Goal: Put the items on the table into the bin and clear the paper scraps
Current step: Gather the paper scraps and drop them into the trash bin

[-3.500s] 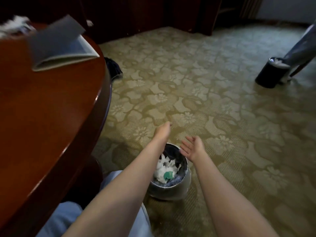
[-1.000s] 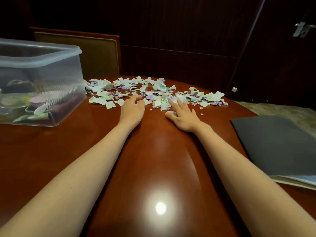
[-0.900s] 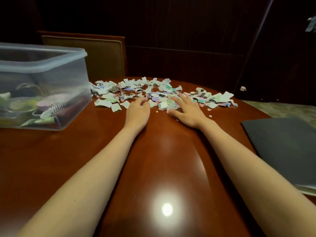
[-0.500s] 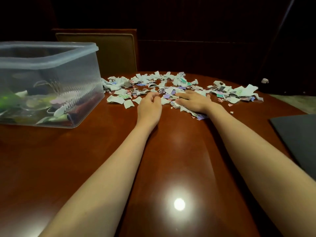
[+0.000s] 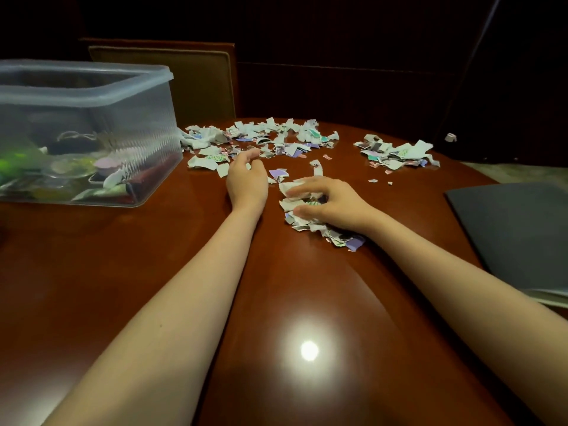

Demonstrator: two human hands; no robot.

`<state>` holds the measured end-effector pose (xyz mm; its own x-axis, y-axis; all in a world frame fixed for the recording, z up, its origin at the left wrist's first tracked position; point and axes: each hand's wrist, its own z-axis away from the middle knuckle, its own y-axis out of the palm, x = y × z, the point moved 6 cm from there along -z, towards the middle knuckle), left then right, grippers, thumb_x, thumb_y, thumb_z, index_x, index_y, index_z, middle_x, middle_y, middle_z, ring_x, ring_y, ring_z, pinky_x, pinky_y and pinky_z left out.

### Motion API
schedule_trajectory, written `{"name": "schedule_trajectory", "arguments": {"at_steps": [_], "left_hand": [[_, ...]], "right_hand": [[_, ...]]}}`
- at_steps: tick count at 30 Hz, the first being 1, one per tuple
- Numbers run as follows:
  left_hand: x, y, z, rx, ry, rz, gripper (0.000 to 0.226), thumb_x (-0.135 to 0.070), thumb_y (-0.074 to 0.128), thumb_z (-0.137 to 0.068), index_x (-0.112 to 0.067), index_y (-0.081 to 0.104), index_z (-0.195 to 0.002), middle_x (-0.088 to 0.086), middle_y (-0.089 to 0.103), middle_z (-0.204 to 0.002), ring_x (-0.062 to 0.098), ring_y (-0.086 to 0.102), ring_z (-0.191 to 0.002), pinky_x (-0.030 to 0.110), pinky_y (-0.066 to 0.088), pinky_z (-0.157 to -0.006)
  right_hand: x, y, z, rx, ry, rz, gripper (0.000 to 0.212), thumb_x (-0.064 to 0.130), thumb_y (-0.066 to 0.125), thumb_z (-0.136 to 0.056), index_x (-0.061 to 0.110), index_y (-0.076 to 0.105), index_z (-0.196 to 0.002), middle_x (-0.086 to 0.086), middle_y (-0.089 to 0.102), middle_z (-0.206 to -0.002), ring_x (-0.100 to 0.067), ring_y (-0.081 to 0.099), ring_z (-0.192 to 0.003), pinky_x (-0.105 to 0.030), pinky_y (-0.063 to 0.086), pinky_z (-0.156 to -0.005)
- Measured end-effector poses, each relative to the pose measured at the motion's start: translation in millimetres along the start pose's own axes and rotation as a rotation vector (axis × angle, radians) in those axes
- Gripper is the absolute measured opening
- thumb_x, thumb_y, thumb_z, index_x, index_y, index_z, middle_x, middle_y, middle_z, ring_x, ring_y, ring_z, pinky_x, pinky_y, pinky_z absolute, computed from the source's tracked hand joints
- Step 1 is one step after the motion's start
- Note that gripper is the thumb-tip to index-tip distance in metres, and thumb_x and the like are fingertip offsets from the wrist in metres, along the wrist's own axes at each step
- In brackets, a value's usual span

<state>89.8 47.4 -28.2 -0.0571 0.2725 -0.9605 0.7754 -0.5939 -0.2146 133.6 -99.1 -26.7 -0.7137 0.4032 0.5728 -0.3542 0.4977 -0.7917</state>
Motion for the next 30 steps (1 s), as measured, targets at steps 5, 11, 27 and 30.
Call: {"name": "schedule_trajectory", "arguments": {"at_steps": [5, 11, 27, 30], "left_hand": [[2.3, 3.5, -3.2, 0.011, 0.035, -0.258, 0.033, -0.019, 0.041, -0.095, -0.021, 0.053, -0.126, 0.005, 0.035, -0.146, 0.024, 0.027, -0.136, 0.035, 0.025, -0.111], [7.6, 43.8, -6.1, 0.390, 0.127, -0.861, 0.047, -0.043, 0.027, -0.095, -0.028, 0.039, -0.138, 0.010, 0.032, -0.149, 0.030, 0.022, -0.140, 0.050, 0.009, -0.114], [-11.6, 8.2, 60.7, 0.574, 0.183, -0.186, 0.029, -0.014, 0.033, -0.095, -0.026, 0.057, -0.084, -0.005, 0.058, -0.085, 0.013, 0.050, -0.073, 0.026, 0.038, -0.061], [-14.2, 1.5, 76.1, 0.590, 0.195, -0.133, 0.025, -0.009, 0.031, -0.093, -0.019, 0.054, -0.097, -0.005, 0.054, -0.091, 0.009, 0.047, -0.085, 0.025, 0.039, -0.071]], "right_hand": [[-9.1, -27.1, 5.1, -0.435, 0.117, 0.043, 0.050, 0.041, 0.050, -0.073, 0.031, 0.058, -0.120, 0.005, 0.040, -0.114, -0.012, 0.036, -0.110, -0.033, 0.028, -0.099], [-37.6, -9.0, -2.4, -0.068, 0.306, -0.024, 0.052, 0.047, 0.042, -0.094, 0.023, 0.039, -0.141, 0.000, 0.036, -0.150, -0.019, 0.034, -0.137, -0.049, 0.019, -0.115], [28.4, 10.3, 77.7, -0.007, 0.255, 0.076, 0.085, 0.053, 0.066, -0.077, 0.018, 0.028, -0.145, -0.001, 0.036, -0.149, -0.021, 0.039, -0.133, -0.037, 0.034, -0.107], [34.4, 8.6, 80.2, -0.114, 0.222, 0.214, 0.025, 0.042, 0.057, -0.089, 0.020, 0.048, -0.097, 0.001, 0.051, -0.098, -0.018, 0.046, -0.094, -0.031, 0.037, -0.081]]}}
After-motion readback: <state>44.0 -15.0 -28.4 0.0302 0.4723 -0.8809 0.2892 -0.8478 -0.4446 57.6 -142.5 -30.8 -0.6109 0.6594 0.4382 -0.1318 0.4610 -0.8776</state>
